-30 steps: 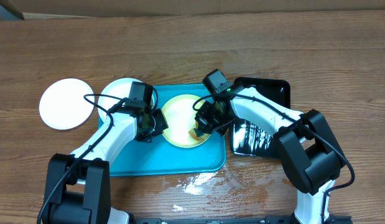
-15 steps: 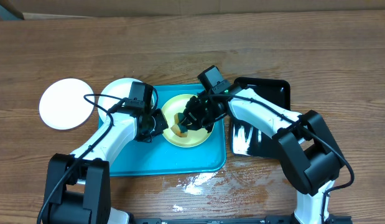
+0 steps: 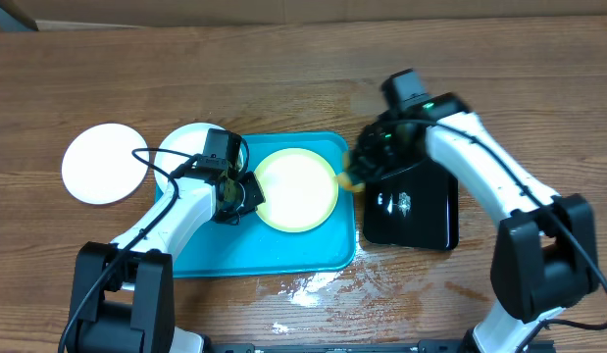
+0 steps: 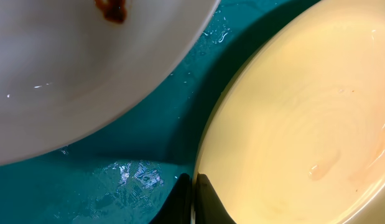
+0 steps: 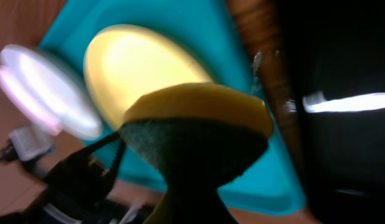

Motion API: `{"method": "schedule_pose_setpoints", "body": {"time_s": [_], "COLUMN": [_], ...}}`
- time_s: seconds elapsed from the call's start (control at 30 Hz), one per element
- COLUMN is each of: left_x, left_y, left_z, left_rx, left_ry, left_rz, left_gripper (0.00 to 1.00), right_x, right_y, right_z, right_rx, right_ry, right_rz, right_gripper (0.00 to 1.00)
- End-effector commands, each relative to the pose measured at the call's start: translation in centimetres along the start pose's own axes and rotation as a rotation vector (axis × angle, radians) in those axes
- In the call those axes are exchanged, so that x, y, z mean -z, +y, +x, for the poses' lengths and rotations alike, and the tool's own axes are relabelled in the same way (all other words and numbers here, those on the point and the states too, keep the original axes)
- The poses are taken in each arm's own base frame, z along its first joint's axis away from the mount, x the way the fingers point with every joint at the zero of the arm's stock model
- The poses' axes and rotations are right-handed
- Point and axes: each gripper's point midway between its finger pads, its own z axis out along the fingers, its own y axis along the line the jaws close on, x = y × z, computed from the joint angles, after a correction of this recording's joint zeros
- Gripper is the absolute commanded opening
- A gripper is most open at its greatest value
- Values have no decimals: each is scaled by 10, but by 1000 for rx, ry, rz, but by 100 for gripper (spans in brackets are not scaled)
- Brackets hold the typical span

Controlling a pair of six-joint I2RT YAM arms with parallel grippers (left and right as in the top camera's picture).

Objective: Clean dirty plates on tray and stack at the side
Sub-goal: 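Return the sponge to the black tray with the right gripper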

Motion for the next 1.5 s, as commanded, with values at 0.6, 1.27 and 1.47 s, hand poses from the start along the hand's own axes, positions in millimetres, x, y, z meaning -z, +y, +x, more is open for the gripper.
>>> {"method": "schedule_pose_setpoints", "body": {"time_s": [0.6,1.27,1.47], "left_x": [0,0,0], "left_y": [-1,-1,-2], "left_z": [-4,-4,-5], "left_rx": [-167,-207,-207], "left_ry": [-6,-8,-12], "left_rz": [-8,-7,-6], "left_gripper": [4,4,4], "right_x": [1,-18,-24], "right_y": [-124,-48,-31], "right_z": [-77,-78,-74], "right_rx": [430,618,664], "right_ry": [-347,-411,-432], "right_rz": [505,279,254], "right_gripper": [56,53,53]}}
